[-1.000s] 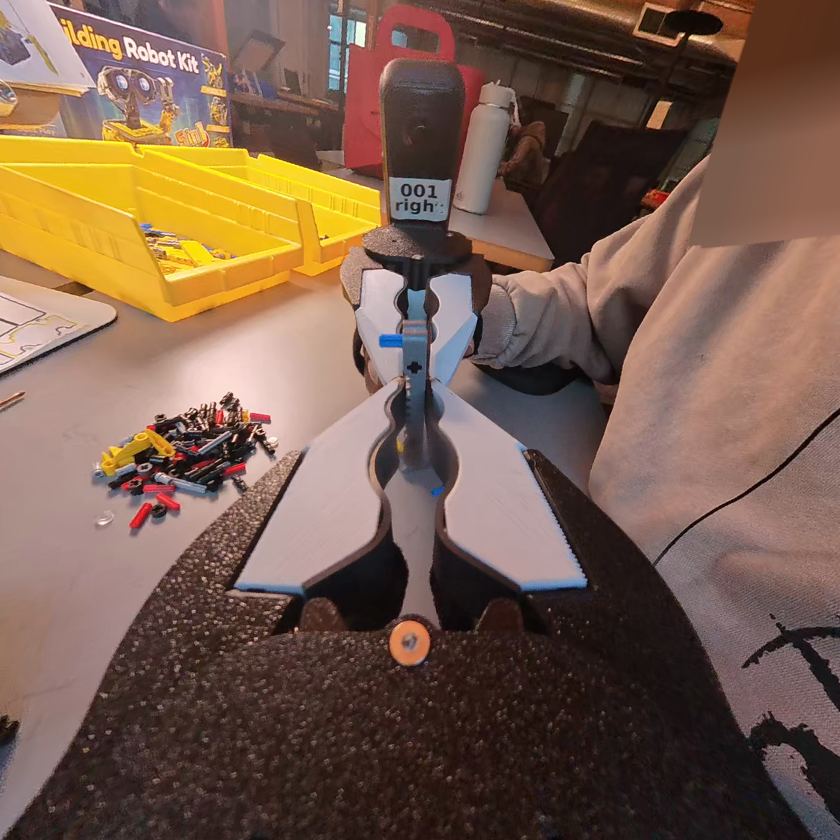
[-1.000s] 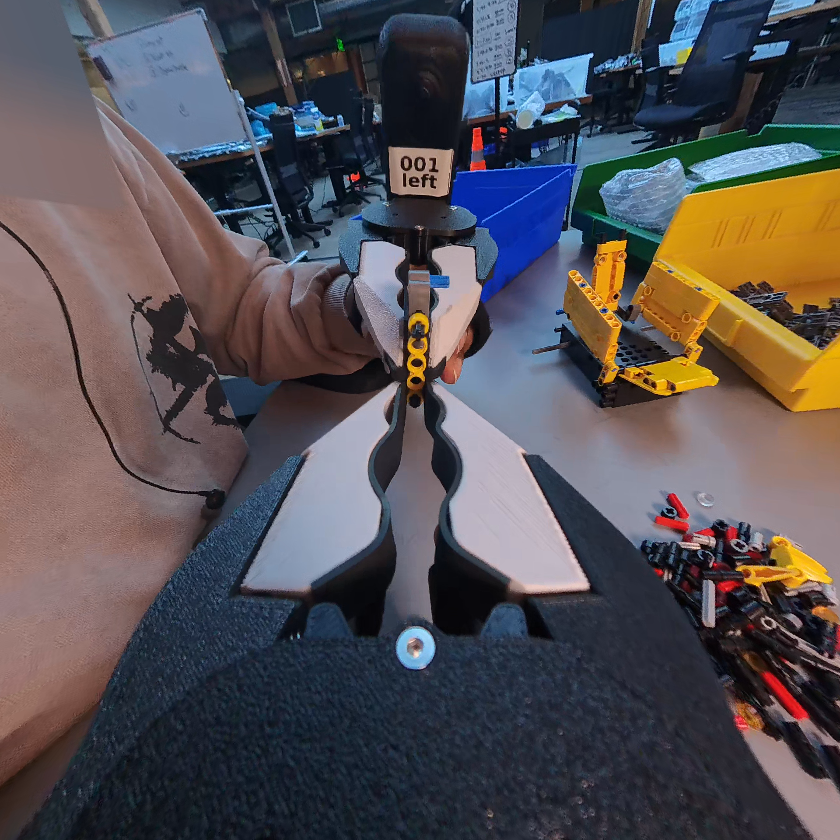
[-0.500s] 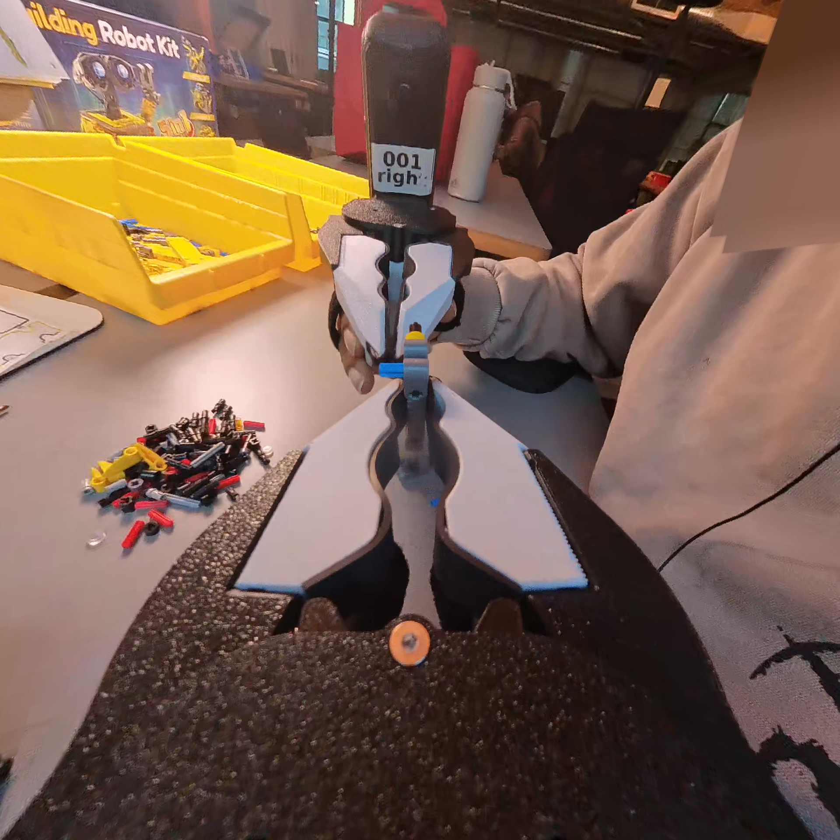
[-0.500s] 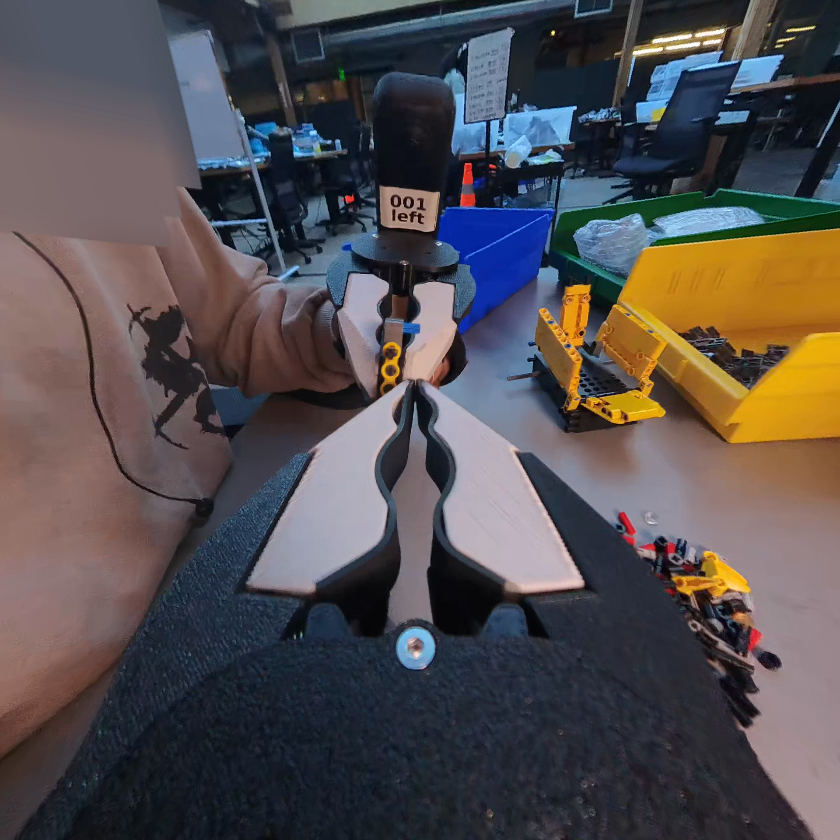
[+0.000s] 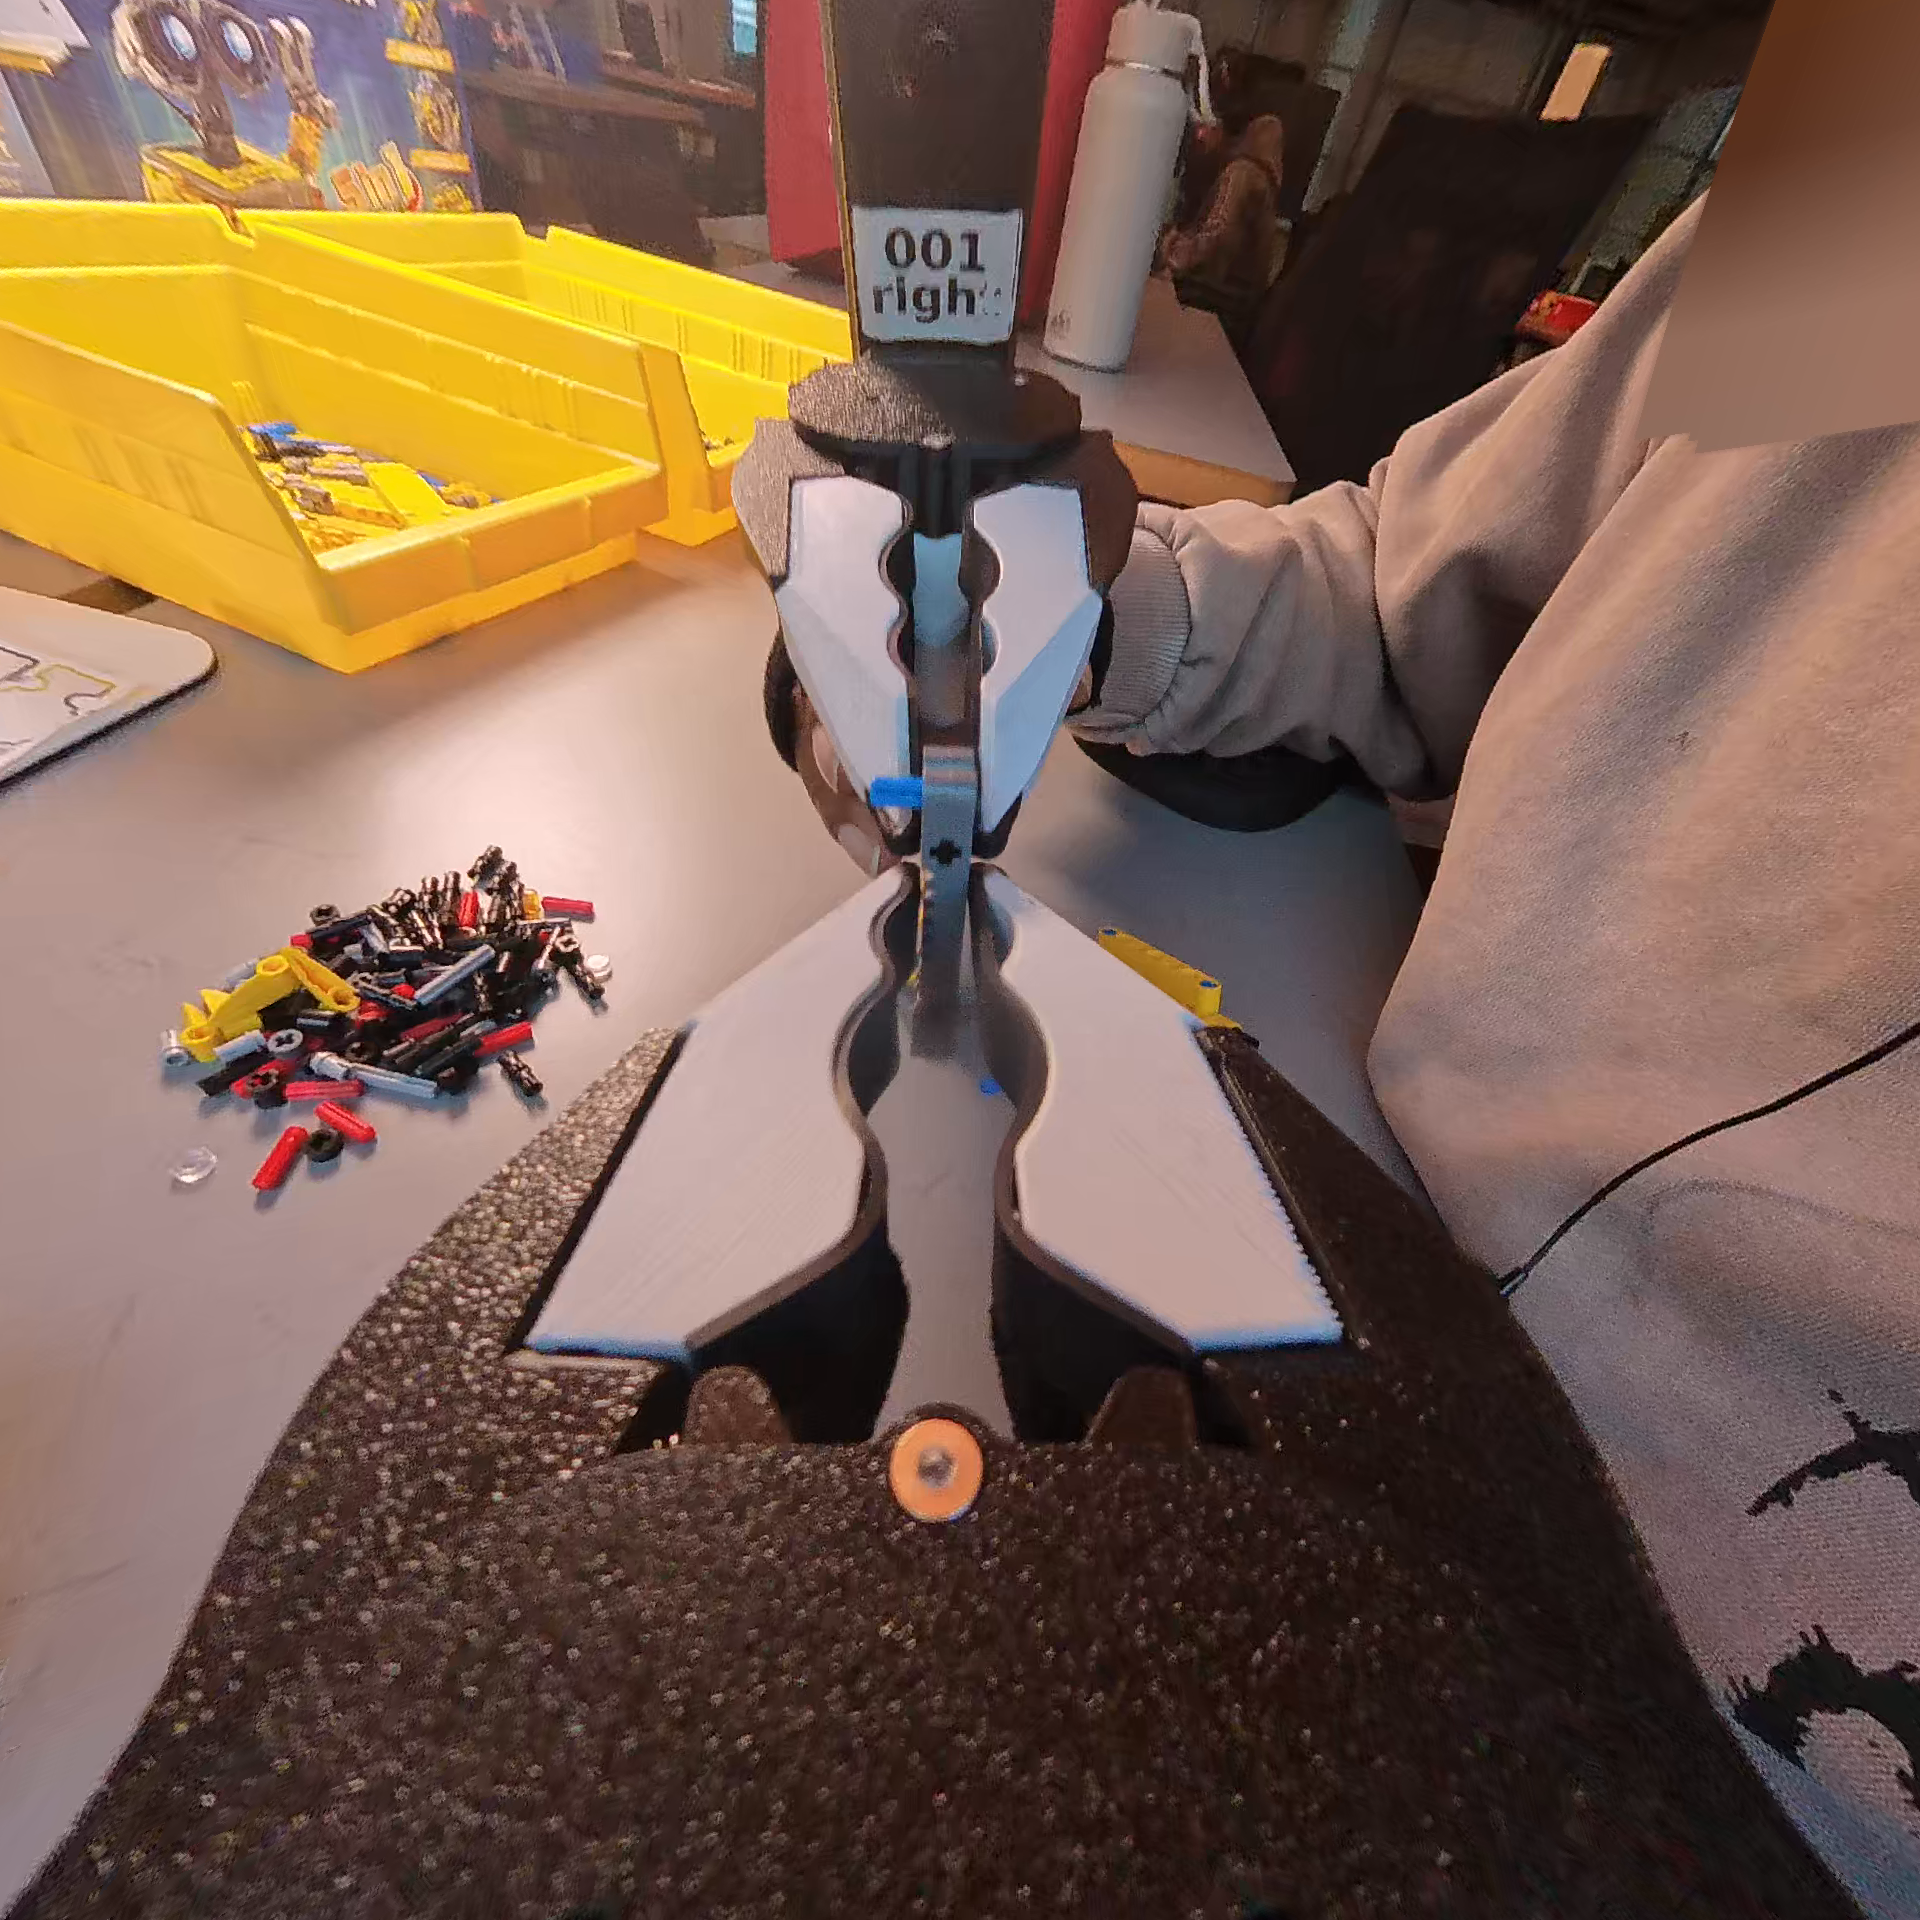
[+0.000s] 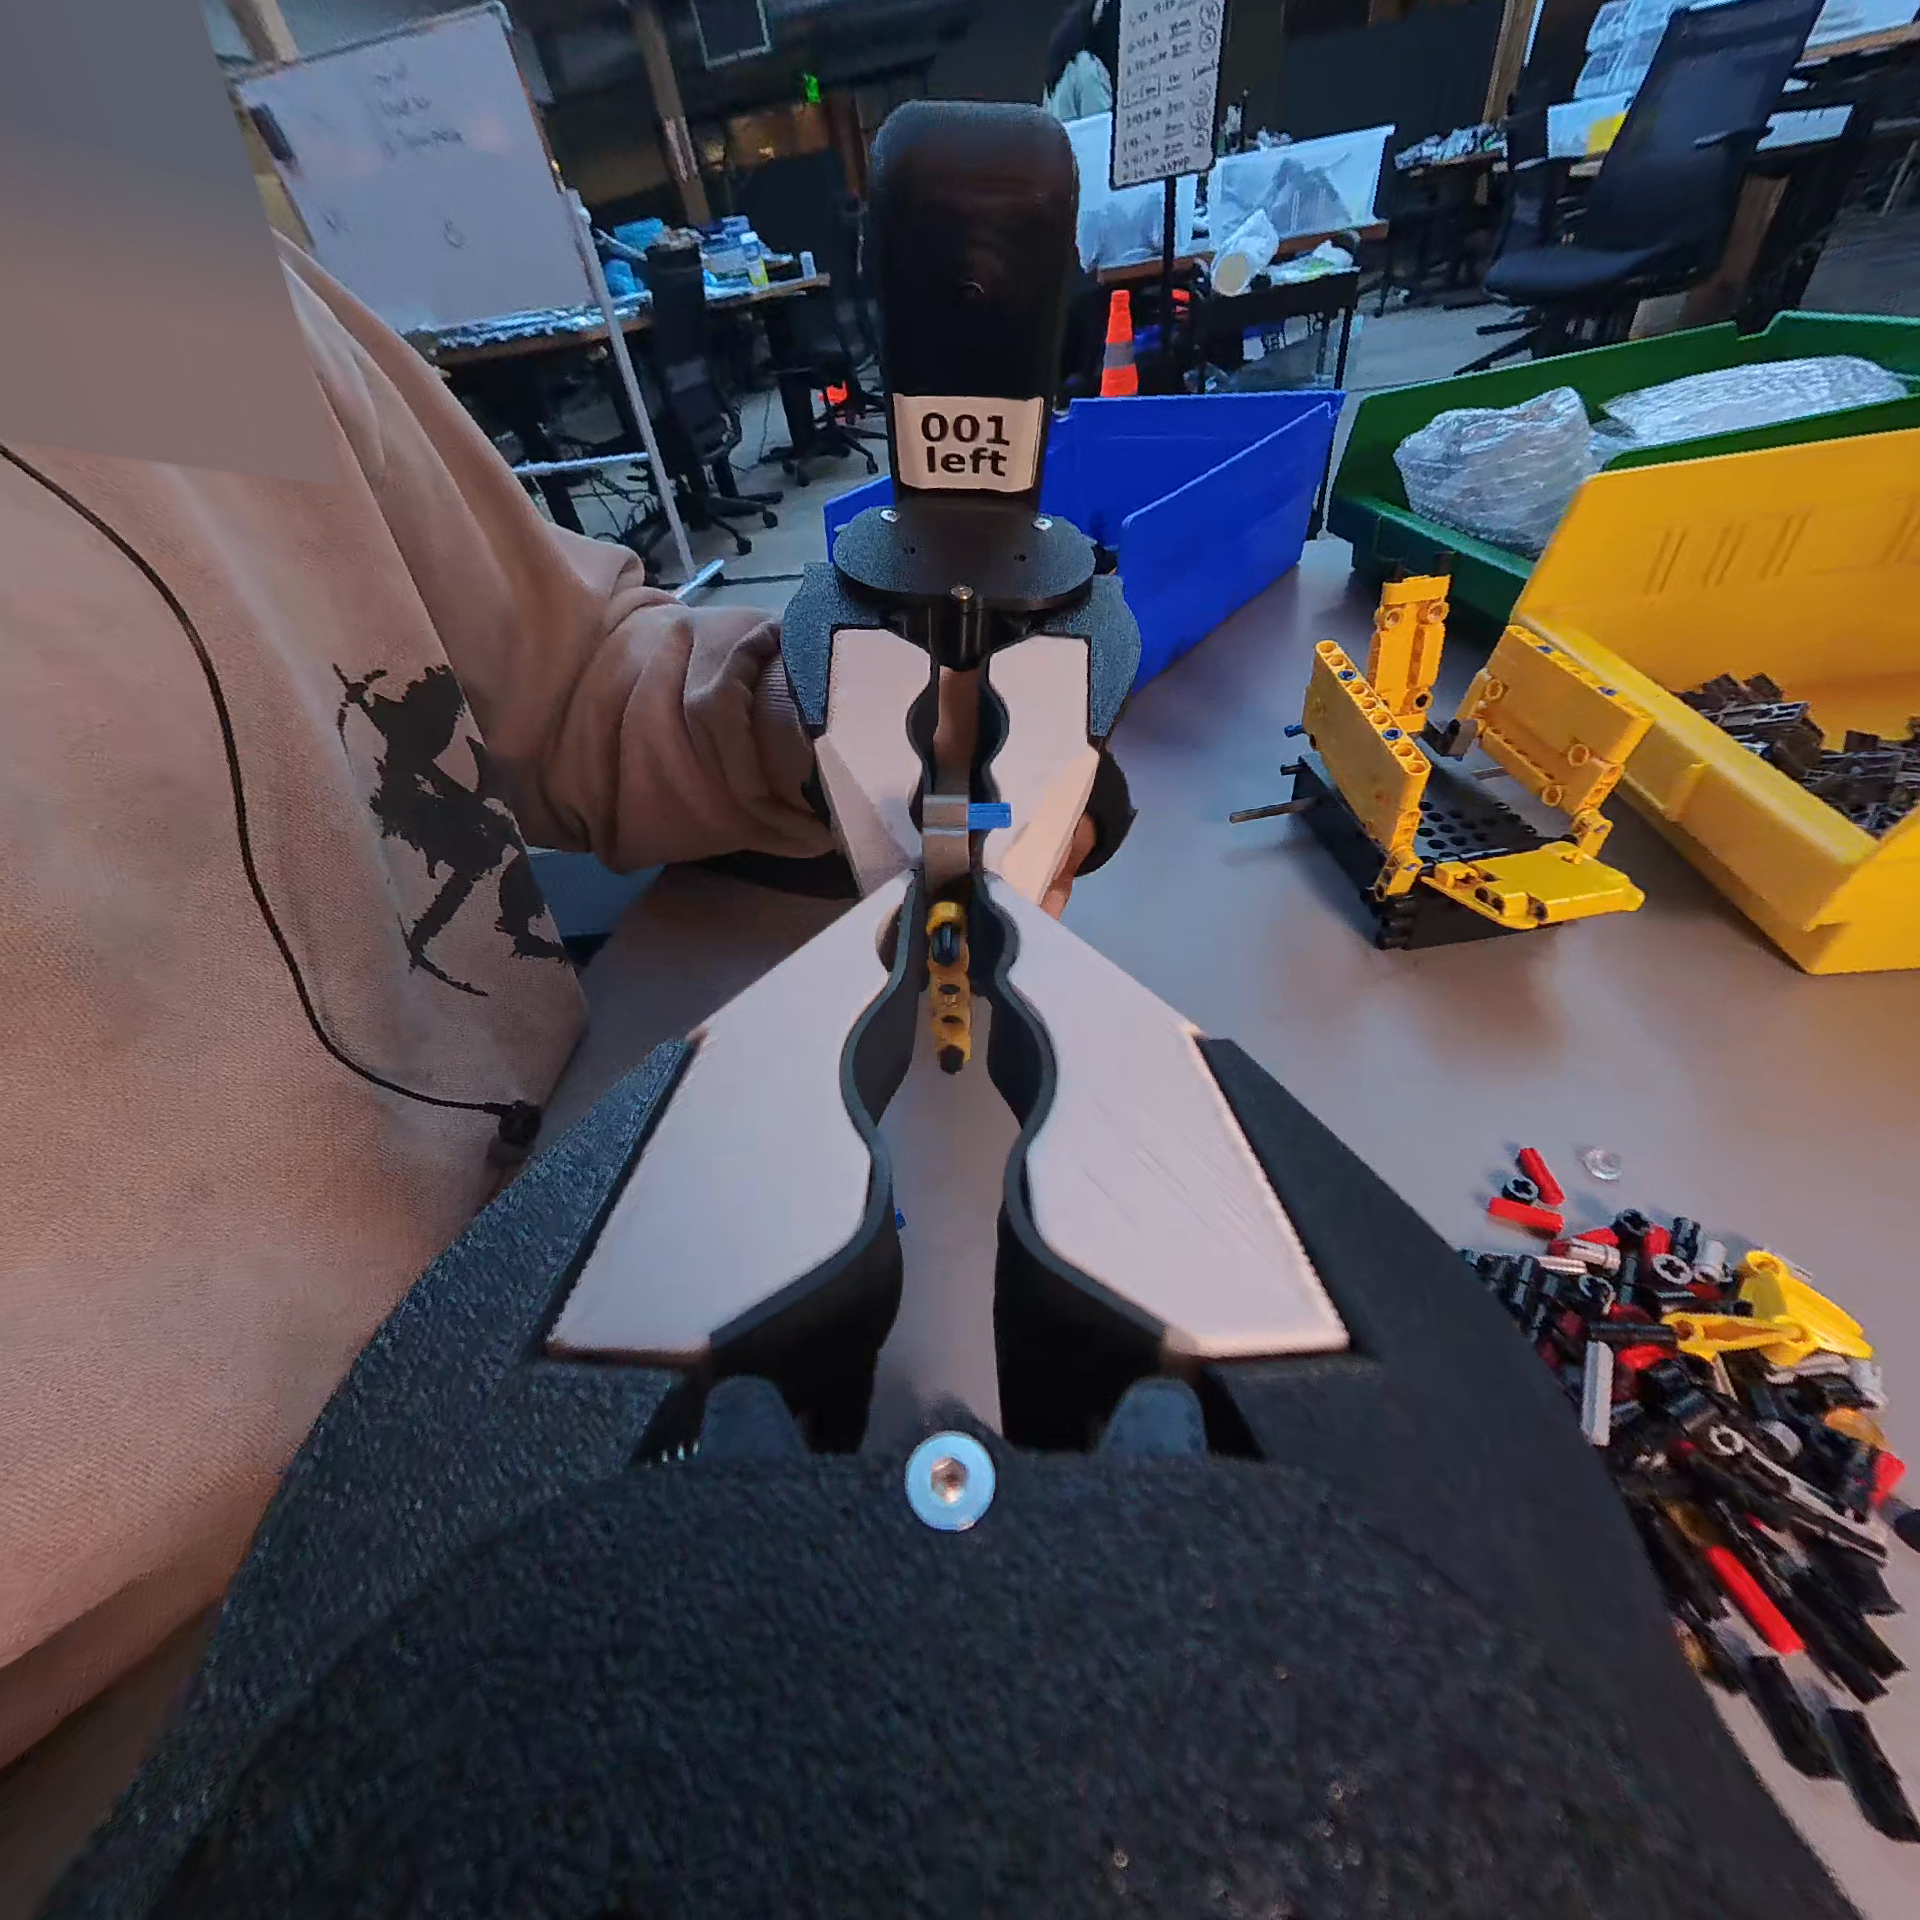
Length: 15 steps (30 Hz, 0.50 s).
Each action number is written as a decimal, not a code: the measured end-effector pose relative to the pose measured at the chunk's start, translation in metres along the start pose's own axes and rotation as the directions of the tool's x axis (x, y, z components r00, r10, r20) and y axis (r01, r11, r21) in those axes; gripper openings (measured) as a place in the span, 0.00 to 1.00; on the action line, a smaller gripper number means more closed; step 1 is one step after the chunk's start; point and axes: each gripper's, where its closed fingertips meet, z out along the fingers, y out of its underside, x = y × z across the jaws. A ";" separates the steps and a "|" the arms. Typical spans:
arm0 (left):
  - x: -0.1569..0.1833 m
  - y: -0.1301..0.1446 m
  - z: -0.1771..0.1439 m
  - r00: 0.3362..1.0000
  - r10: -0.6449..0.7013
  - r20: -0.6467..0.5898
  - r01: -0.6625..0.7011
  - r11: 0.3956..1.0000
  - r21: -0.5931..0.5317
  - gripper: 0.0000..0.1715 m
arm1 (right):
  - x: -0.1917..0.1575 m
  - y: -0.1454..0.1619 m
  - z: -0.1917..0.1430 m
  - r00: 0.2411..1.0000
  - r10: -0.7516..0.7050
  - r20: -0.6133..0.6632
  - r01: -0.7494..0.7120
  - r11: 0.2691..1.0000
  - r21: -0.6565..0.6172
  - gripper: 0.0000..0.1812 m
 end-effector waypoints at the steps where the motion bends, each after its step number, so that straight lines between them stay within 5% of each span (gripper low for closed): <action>1: 0.000 -0.002 -0.001 1.000 0.007 0.010 -0.007 1.000 0.011 0.06 | 0.000 0.001 0.001 1.000 -0.002 -0.004 0.002 1.000 -0.006 0.04; 15: 0.006 -0.026 -0.010 1.000 -0.016 -0.013 0.017 0.992 0.123 0.03 | -0.007 -0.017 -0.008 0.998 0.025 0.056 -0.032 0.991 0.130 0.03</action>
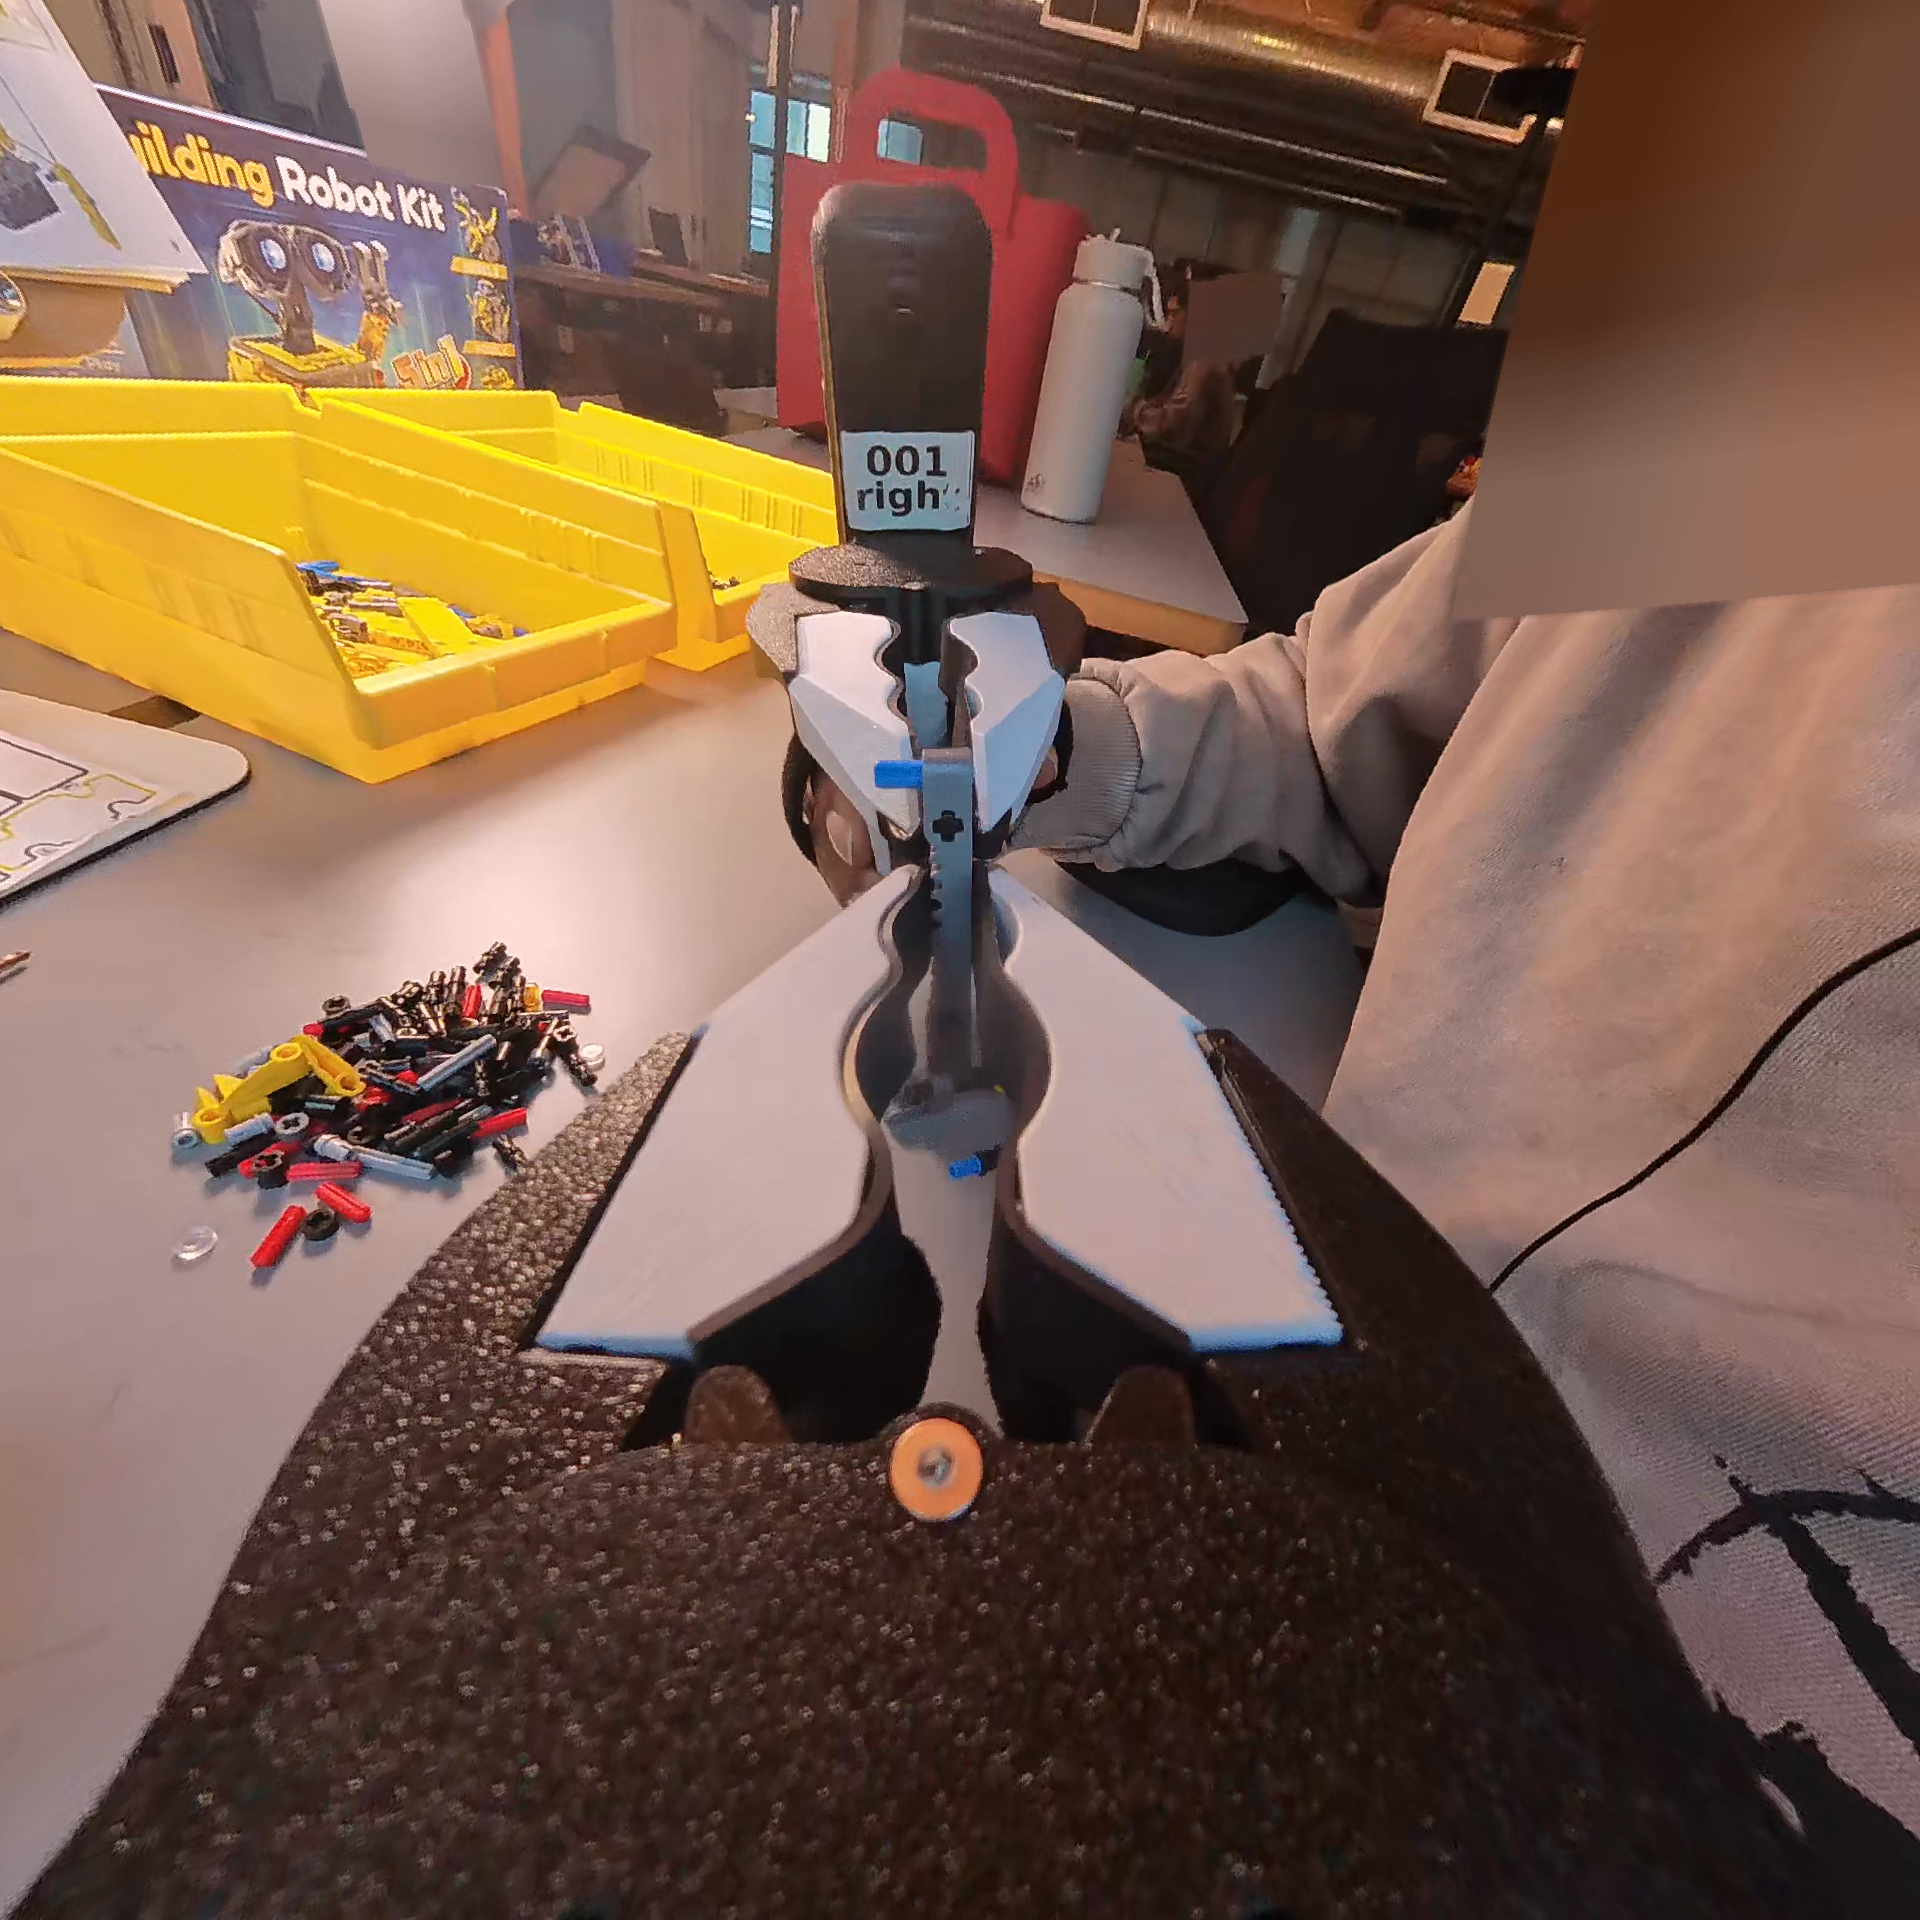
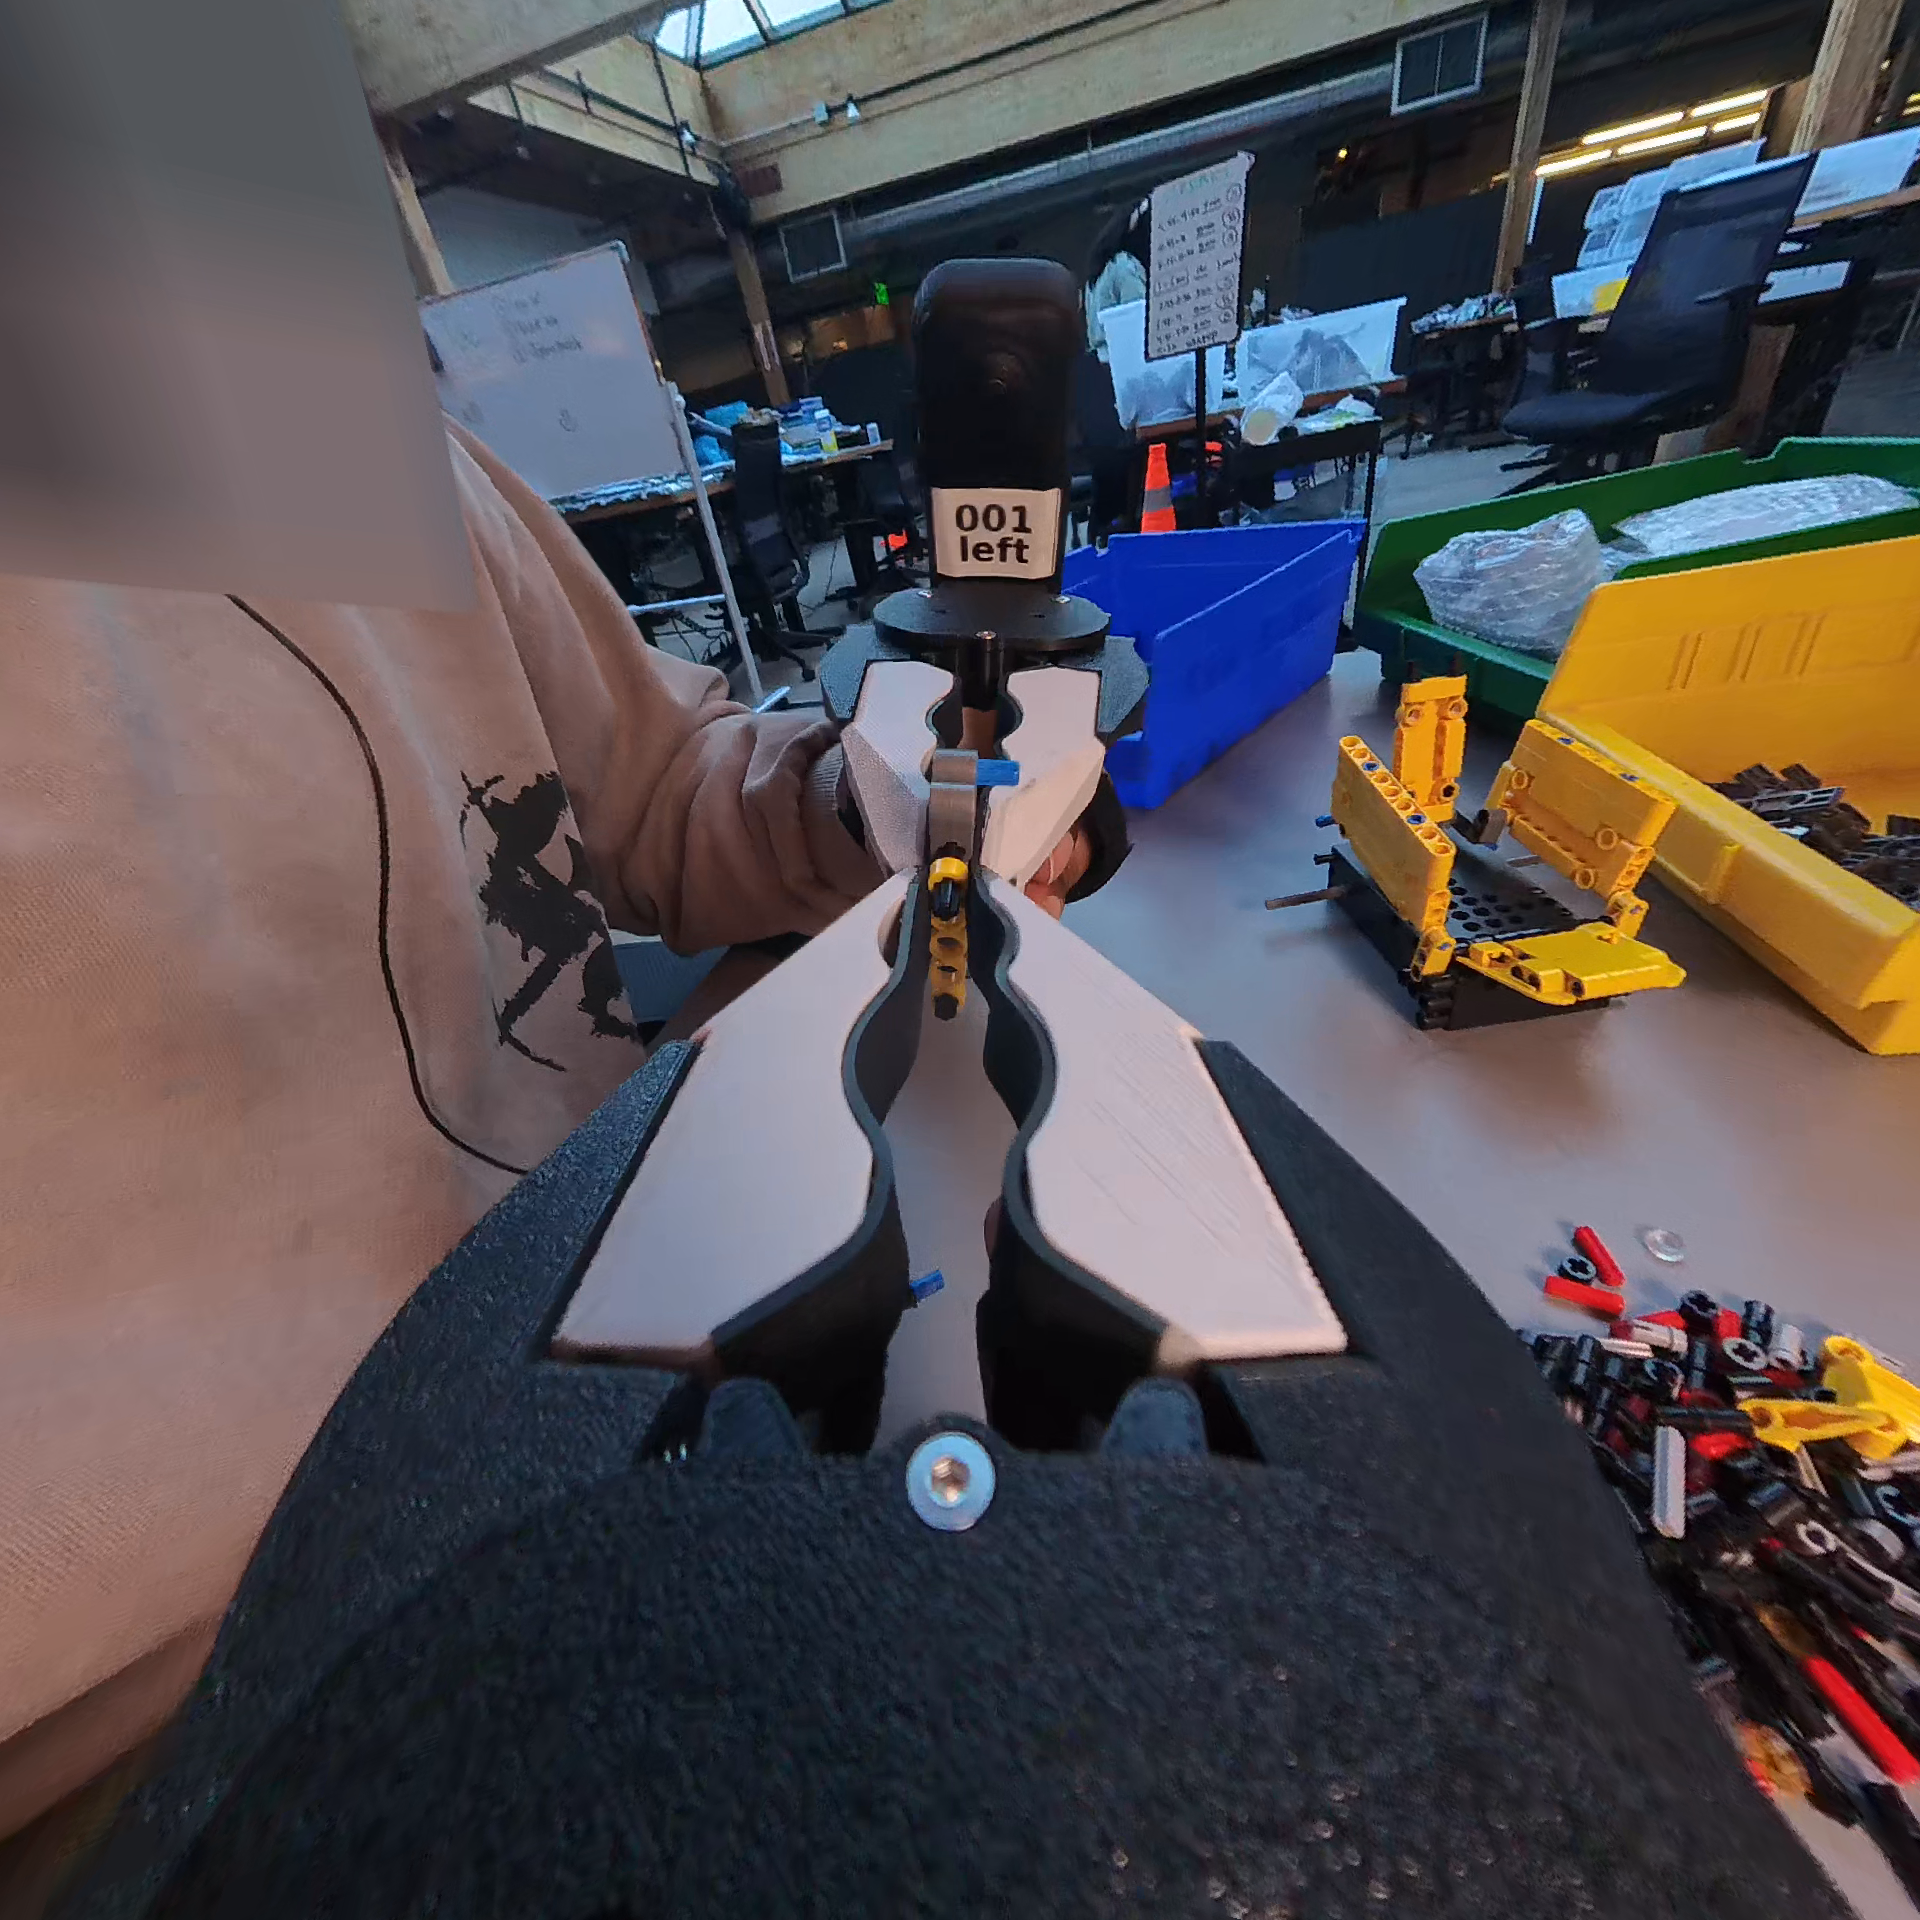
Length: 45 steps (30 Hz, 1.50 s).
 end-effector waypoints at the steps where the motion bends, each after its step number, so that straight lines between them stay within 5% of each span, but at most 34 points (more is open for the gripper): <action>1: -0.002 -0.003 -0.001 1.000 0.002 0.011 -0.002 1.000 0.015 0.03 | 0.001 -0.001 -0.001 1.000 -0.003 -0.005 0.003 1.000 0.008 0.03; 3: -0.009 -0.018 -0.013 0.999 -0.030 0.026 0.028 0.996 0.088 0.03 | 0.009 -0.005 -0.012 0.999 0.009 -0.031 -0.008 0.999 0.037 0.03; 12: -0.012 -0.001 -0.008 0.997 -0.075 -0.002 0.075 0.996 0.054 0.03 | 0.012 0.002 -0.004 0.998 0.029 -0.051 -0.029 1.000 0.007 0.03; 16: -0.010 -0.004 -0.004 0.998 -0.061 -0.010 0.062 0.996 0.061 0.03 | 0.011 0.015 0.004 0.998 0.023 -0.060 -0.026 0.998 -0.053 0.17; 19: -0.009 -0.004 -0.002 0.999 -0.052 0.002 0.051 0.997 0.064 0.03 | 0.009 0.022 0.012 0.997 -0.011 -0.071 0.004 0.995 -0.101 0.04; 22: -0.009 -0.005 -0.003 0.999 -0.035 0.002 0.035 0.997 0.071 0.03 | 0.011 0.022 0.011 0.996 -0.027 -0.081 0.017 0.993 -0.119 0.03; 25: -0.013 0.008 -0.004 1.000 -0.005 0.029 0.005 1.000 -0.001 0.12 | 0.013 0.020 0.007 0.994 -0.044 -0.097 0.032 0.992 -0.121 0.03; 34: -0.020 0.024 -0.007 0.995 0.073 0.071 -0.062 0.987 -0.146 0.04 | 0.018 0.033 -0.003 0.989 -0.099 -0.106 0.075 0.975 -0.210 0.03; 37: -0.049 0.000 -0.047 0.986 -0.015 0.167 0.018 1.000 -0.012 0.03 | 0.033 0.024 -0.034 0.983 -0.074 -0.168 0.044 0.984 -0.174 0.03; 45: -0.051 0.018 -0.029 0.981 -0.170 0.094 0.171 0.985 0.002 0.04 | 0.051 0.024 -0.040 0.968 -0.092 -0.235 0.040 0.976 -0.214 0.04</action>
